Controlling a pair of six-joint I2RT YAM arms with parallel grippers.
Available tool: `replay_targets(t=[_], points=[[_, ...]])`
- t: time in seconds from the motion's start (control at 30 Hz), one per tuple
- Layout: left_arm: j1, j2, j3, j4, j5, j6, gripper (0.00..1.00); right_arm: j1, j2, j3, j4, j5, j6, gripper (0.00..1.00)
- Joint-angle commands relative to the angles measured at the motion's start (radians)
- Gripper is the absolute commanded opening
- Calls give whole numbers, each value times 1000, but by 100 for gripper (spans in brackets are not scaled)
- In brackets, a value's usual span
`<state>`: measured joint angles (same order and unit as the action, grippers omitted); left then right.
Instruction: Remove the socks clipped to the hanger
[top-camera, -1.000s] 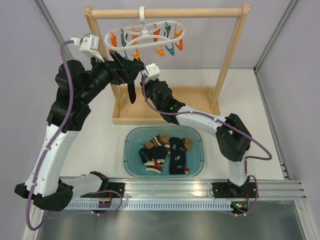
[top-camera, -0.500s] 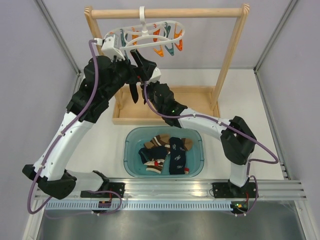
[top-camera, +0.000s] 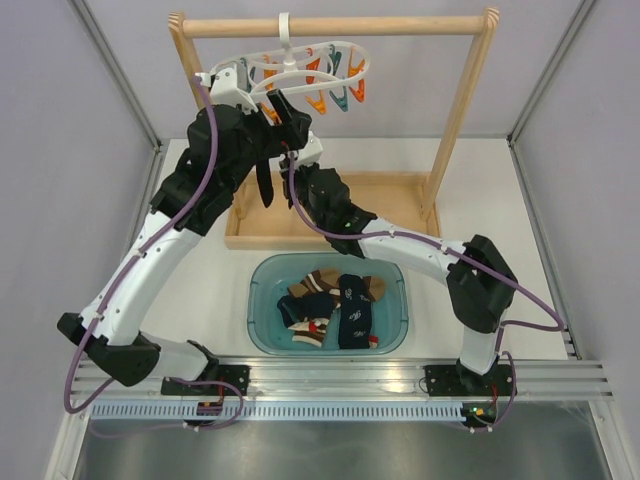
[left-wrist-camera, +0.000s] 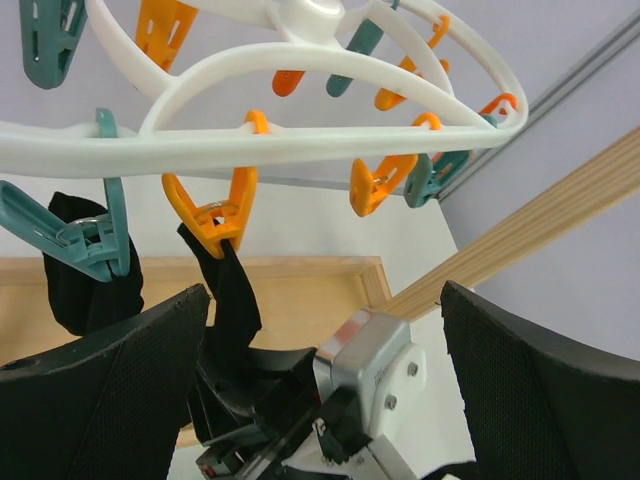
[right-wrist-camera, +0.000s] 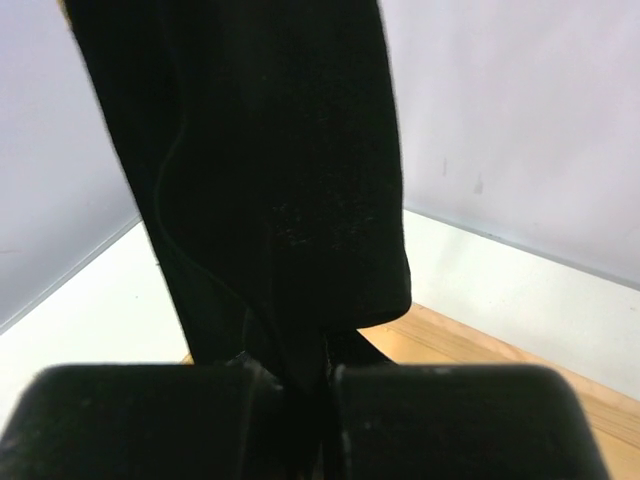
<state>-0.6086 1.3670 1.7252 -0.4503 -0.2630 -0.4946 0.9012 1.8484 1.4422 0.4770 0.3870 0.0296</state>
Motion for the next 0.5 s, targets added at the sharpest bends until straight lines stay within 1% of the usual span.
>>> replay_targets(t=[0.0, 0.1, 0.23, 0.47], points=[[-5, 23, 50, 59, -71, 44, 100, 16, -46, -5, 25, -17, 3, 1], [-6, 35, 56, 58, -111, 65, 100, 22, -52, -5, 22, -19, -2, 1], [-5, 50, 60, 82, -128, 88, 100, 28, -63, -5, 15, -19, -11, 1], [-2, 102, 132, 84, -160, 114, 100, 42, -84, -20, 11, -19, -19, 1]])
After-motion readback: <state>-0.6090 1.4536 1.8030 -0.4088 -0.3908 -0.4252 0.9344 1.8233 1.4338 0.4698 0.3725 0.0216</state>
